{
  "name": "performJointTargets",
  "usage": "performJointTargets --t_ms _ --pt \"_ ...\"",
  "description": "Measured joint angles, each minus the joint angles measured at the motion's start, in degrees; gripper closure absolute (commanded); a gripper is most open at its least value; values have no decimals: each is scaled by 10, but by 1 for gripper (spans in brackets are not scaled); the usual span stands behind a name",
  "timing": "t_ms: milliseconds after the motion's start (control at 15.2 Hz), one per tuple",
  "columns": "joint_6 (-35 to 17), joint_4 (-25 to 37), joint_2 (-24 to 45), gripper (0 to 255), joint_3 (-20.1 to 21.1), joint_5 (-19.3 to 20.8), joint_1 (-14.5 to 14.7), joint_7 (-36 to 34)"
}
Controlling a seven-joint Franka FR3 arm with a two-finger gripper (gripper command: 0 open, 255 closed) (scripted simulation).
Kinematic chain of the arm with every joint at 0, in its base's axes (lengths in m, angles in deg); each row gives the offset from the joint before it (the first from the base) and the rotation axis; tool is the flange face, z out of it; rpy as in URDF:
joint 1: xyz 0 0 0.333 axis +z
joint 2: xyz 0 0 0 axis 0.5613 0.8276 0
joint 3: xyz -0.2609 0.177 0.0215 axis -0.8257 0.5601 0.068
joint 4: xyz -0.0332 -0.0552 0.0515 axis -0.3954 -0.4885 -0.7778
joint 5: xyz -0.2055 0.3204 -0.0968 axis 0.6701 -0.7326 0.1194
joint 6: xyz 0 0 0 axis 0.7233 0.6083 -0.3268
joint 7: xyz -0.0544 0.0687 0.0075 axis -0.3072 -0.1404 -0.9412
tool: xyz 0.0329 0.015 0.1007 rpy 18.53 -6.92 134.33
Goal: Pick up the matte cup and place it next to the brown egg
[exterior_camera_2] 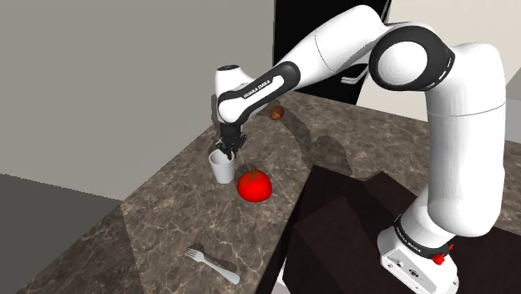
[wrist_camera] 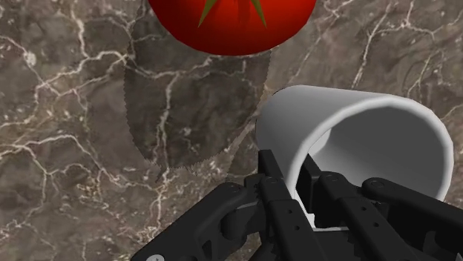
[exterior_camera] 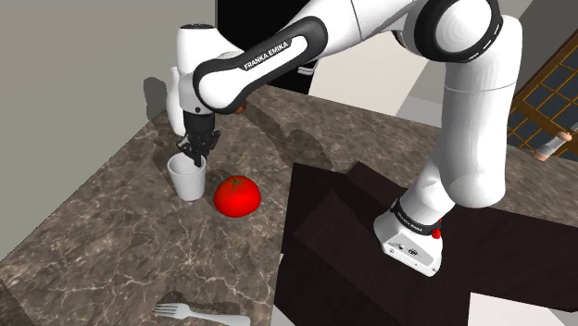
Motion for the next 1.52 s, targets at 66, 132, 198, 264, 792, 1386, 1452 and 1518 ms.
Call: performJointTargets --t_ms 66,132,198,264,792,1386,1452,1518 --pt "6 1 -5 255 1 -1 0 0" --pt "12 4 -8 255 1 -2 -1 0" --pt "18 6 -12 255 2 -2 -1 0" --pt "25 8 -17 255 2 -4 -2 0" --pt "74 26 -48 255 6 -10 -5 0" --pt "132 59 -75 255 9 -15 -7 -1" --pt "139 64 -77 255 9 -16 -7 -1" --pt "147 70 -79 255 10 -16 -8 -2"
